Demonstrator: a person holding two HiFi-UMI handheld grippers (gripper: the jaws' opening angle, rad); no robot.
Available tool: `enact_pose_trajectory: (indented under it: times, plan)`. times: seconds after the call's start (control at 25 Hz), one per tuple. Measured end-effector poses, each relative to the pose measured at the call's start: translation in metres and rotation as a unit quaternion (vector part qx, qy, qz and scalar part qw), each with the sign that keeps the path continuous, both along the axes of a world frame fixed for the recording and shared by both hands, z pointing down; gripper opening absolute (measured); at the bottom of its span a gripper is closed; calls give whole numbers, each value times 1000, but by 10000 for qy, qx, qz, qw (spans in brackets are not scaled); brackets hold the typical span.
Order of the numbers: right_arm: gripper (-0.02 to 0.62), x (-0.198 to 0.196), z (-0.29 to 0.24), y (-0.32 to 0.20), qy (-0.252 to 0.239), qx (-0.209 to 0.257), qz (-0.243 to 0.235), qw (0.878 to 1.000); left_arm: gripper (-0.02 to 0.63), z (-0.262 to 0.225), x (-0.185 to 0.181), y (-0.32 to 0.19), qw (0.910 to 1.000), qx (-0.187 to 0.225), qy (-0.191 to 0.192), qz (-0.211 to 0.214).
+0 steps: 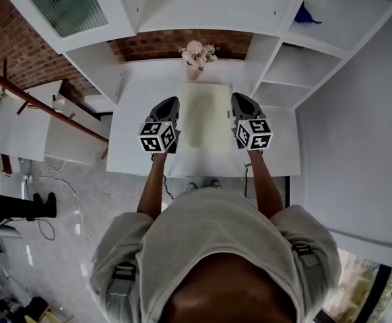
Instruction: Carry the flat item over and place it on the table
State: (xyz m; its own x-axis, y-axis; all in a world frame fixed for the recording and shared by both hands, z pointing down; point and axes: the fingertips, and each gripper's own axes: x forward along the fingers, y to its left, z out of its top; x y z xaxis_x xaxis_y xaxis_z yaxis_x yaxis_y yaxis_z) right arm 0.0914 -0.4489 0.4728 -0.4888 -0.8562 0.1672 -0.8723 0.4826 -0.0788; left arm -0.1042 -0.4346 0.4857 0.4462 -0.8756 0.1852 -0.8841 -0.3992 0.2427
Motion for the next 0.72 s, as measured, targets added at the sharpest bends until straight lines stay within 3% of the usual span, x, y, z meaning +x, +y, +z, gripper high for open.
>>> enact_pose_trajectory:
  times: [0.72]
  plan:
    - [25,4,-1,-1,-10,8,48,10000,15,1,2,-2,10000,-50,-33,26]
